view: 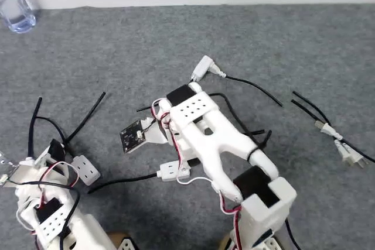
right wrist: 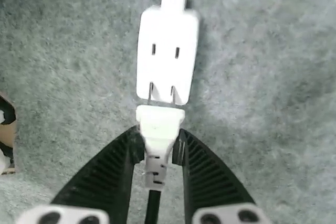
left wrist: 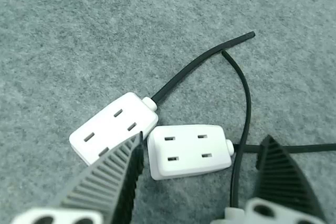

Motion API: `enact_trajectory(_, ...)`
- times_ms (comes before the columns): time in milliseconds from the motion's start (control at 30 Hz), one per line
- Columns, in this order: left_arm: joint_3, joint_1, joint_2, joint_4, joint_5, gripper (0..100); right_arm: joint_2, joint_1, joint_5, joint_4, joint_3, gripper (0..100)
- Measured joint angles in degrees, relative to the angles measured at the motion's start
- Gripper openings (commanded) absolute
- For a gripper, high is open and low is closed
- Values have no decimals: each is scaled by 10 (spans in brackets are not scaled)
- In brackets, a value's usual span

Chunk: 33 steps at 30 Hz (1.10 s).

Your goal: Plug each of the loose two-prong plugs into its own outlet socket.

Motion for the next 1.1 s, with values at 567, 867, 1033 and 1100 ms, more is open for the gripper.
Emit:
enact_trajectory(567, 0, 28, 0, 0, 2, 328, -22, -2, -16, 4, 0, 9)
enact_trajectory(867, 0, 262, 0, -25, 76, 329, -185, 8, -127, 6, 2, 9)
enact_trajectory(1033, 0, 377, 0, -40, 182, 330, -252, 42, -187, -10, 33, 9)
enact_trajectory(1100, 0, 430, 0, -62, 247, 330, -271, 47, -209, -25, 52, 9)
